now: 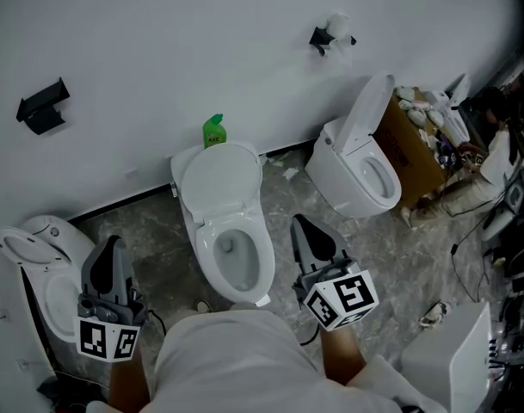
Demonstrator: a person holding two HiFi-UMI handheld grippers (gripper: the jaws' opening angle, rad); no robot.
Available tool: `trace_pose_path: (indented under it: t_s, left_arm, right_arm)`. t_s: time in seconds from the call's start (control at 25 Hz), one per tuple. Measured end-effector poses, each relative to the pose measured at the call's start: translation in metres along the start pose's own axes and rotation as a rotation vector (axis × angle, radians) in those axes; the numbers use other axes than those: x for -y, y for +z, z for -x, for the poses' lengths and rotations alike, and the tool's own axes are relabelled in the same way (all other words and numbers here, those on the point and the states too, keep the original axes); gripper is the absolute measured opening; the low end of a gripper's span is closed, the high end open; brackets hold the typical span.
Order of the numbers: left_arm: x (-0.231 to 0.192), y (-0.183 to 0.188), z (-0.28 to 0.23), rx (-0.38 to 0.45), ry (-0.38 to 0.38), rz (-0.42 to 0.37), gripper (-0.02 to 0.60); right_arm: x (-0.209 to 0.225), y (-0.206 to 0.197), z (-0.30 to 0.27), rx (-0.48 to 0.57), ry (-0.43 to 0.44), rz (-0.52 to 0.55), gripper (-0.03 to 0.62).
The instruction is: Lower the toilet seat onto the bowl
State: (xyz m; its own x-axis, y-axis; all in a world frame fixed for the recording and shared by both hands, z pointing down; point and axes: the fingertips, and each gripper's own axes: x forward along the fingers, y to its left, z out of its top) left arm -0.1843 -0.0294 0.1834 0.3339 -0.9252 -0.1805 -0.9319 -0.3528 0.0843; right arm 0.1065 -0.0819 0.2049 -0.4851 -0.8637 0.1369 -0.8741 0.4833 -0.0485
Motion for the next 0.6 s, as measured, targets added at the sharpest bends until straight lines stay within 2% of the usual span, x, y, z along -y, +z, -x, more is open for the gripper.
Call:
trace_pose_path:
  t_s: [0.32, 0.6]
  left_arm:
    - [0.006, -0.004, -0.004, 0.001, -0.011, 0.027, -0.005]
    - [0.013, -0.006, 0.004, -0.013, 0.010, 0.029, -0.005]
  right_arm:
    - [0.001, 0.001, 0.000, -0.022, 0.007, 0.004, -0.002]
    - [-0.003, 0.000, 0.001, -0.032, 0.043, 0.012, -0.002]
